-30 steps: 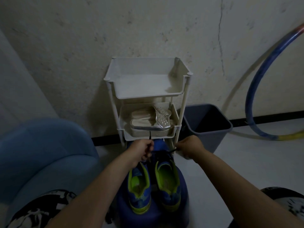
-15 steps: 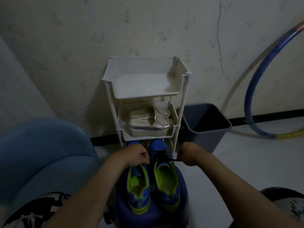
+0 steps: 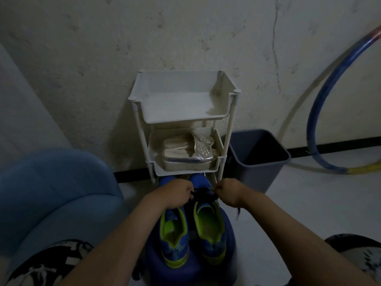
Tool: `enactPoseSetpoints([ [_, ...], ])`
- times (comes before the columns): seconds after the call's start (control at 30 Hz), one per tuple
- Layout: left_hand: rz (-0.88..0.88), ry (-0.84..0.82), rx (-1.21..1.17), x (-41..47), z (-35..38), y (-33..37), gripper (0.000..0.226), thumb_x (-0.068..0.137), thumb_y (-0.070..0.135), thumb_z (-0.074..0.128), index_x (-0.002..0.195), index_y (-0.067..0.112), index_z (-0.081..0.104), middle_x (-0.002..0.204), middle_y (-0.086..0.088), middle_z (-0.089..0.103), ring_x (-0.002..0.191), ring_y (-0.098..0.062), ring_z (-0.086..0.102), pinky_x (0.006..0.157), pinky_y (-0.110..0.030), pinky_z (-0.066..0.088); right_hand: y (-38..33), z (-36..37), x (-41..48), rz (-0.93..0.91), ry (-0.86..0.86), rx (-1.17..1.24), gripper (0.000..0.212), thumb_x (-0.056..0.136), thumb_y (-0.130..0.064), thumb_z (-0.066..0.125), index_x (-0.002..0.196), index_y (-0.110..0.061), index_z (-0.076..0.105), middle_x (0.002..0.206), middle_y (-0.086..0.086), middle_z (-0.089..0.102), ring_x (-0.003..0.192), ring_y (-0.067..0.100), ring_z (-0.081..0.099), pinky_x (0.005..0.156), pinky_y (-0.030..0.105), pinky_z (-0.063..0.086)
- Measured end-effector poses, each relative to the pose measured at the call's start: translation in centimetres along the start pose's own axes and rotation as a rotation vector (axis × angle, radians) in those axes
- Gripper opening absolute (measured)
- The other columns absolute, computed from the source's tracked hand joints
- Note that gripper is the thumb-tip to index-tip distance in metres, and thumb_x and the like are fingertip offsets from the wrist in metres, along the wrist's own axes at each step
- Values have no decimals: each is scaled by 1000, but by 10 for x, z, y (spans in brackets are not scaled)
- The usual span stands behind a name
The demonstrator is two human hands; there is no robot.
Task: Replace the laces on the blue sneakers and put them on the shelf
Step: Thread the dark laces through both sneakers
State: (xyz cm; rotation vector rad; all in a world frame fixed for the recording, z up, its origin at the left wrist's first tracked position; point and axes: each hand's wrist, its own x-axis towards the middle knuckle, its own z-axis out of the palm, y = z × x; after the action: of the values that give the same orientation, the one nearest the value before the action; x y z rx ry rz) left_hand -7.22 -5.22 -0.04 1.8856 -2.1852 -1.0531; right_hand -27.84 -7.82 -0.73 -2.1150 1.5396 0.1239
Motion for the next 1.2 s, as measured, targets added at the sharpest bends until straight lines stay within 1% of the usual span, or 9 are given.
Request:
enactPoseSetpoints([
  [0.13, -33, 78, -92, 4, 8, 1, 34, 91, 40, 47, 72, 15, 62, 80, 0, 61, 84, -19, 62, 70, -31, 43, 6, 0, 2, 17, 33, 91, 31, 94, -42, 60, 97, -14, 73, 91, 2, 69, 76, 9, 62, 56, 17, 40],
  [0.27, -75, 76, 103, 3, 8, -16, 39, 94, 47, 52, 65, 23, 59, 69, 6, 57, 72, -12, 57, 62, -27, 39, 14, 2, 4, 94, 34, 77, 27, 88, -41, 68, 93, -14, 74, 88, 1, 70, 81, 14, 66, 67, 24, 51],
  [0.43, -48, 115, -203, 5, -1, 4, 31, 93, 35, 54, 66, 24, 64, 67, 3, 62, 65, -13, 58, 60, -25, 43, -1, -10, 1, -80, 119, 246, 16, 87, -20, 68, 99, -22, 78, 99, -7, 73, 92, 6, 65, 84, 22, 50],
  [0.57, 46, 195, -243, 4, -6, 22, 29, 94, 34, 56, 68, 27, 63, 68, 7, 60, 64, -8, 56, 61, -26, 42, -15, -14, -4, -150, 61, 527, 8, 84, -14, 75, 82, -21, 78, 79, -10, 73, 71, -6, 64, 67, 9, 48],
  [0.73, 72, 207, -247, 9, -1, 17, 20, 92, 32, 62, 73, 30, 70, 68, 6, 67, 65, -16, 65, 63, -33, 53, -15, -15, -7, -69, 95, 607, 8, 88, -14, 71, 83, -10, 76, 79, 0, 70, 61, -4, 60, 60, 13, 47],
  [0.83, 94, 150, -229, 10, 7, 12, 20, 90, 31, 68, 70, 30, 72, 63, 10, 67, 58, -1, 60, 59, -19, 48, -16, -17, -11, -14, 89, 702, 7, 88, -5, 67, 88, -2, 74, 72, -1, 64, 38, -7, 49, 39, 7, 35],
  [0.93, 86, 140, -238, 12, 23, 16, 28, 91, 29, 68, 66, 16, 70, 49, 10, 56, 48, 2, 48, 50, -12, 35, -17, -16, -12, 27, 89, 765, 7, 88, -1, 65, 88, 1, 71, 67, -1, 59, 33, -5, 45, 36, 7, 32],
  [1.1, -30, 163, -406, 21, 33, 19, 28, 88, 27, 69, 67, 9, 69, 60, -3, 55, 59, -12, 48, 56, -24, 37, -11, -14, -5, 81, 91, 652, 7, 85, -13, 72, 84, -6, 73, 67, 2, 60, 39, 3, 44, 39, 18, 35],
  [1.2, -111, 204, -411, 26, 35, 26, 32, 88, 27, 68, 60, 13, 60, 56, -1, 51, 54, -12, 46, 53, -25, 34, -4, -21, -4, 36, 7, 159, 30, 86, -37, 73, 98, -10, 71, 90, 3, 69, 75, 11, 64, 68, 27, 56],
])
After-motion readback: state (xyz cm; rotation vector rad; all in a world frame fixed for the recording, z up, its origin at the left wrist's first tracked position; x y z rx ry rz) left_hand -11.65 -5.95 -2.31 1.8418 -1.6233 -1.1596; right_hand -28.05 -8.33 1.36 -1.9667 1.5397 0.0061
